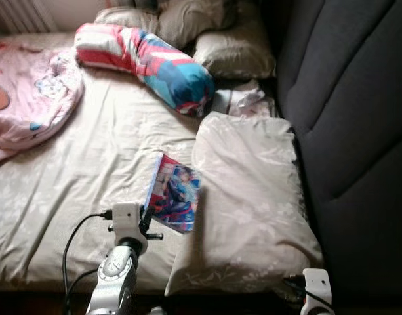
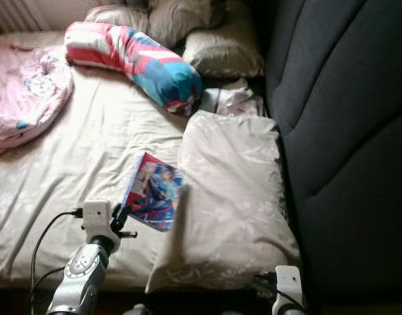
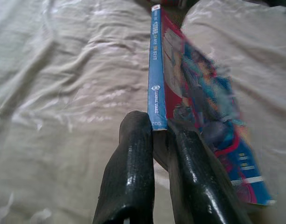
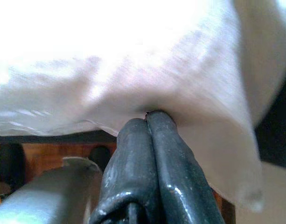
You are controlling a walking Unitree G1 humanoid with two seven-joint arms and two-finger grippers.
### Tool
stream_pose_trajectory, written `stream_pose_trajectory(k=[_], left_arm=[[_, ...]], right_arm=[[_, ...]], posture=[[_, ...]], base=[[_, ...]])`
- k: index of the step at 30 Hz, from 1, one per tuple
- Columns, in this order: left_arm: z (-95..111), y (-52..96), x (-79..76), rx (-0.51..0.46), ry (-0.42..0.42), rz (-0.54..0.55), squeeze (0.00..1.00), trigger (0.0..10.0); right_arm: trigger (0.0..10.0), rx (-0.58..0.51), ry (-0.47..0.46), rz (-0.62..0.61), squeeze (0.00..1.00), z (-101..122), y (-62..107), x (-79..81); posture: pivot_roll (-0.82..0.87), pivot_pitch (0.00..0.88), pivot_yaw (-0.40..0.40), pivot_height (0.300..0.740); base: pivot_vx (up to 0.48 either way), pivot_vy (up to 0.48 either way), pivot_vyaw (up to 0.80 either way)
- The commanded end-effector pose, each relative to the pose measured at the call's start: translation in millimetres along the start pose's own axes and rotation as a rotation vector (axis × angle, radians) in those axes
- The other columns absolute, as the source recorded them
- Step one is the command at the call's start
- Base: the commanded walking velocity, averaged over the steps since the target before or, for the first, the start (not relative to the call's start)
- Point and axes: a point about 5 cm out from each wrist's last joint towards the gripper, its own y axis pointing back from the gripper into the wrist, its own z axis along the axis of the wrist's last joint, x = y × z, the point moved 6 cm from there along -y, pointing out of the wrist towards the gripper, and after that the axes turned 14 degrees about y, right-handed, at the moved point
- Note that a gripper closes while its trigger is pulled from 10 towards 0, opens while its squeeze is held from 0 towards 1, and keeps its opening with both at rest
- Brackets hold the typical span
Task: Clean up the room
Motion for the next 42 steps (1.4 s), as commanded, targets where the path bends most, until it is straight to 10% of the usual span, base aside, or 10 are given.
stream_pose_trajectory(k=[1,21,36,39,42], left_arm=[[4.6,4.8,13.0,-0.018,0.008,0.037,0.0,10.0],[14.5,3.1,21.0,-0.029,-0.029,0.024,0.0,10.0],[12.6,4.2,19.3,-0.019,-0.035,0.006,0.0,10.0],[11.0,4.2,17.8,-0.014,-0.034,0.0,0.0,10.0],[11.1,4.3,16.2,-0.013,-0.034,-0.007,0.0,10.0]], right_arm=[[10.0,0.04,-0.008,0.009,0.0,-15.4,4.3,4.1],[10.0,0.022,-0.028,-0.026,0.0,-11.6,3.8,-0.2],[10.0,-0.239,-0.157,-0.096,0.0,22.8,10.3,-9.4],[10.0,-0.622,-0.077,-0.175,0.0,123.6,22.7,-19.3],[10.0,-0.735,-0.039,-0.205,0.0,141.9,40.6,-21.1]], posture=[[-0.05,0.194,0.017,0.74],[-0.05,0.212,0.016,0.74],[-0.06,0.227,0.024,0.74],[-0.06,0.229,0.024,0.74],[-0.06,0.231,0.023,0.74]], base=[[0.0,0.0,0.0],[0.0,0.0,0.0],[0.0,0.0,0.0],[0.0,0.0,0.0],[0.0,0.0,0.0]])
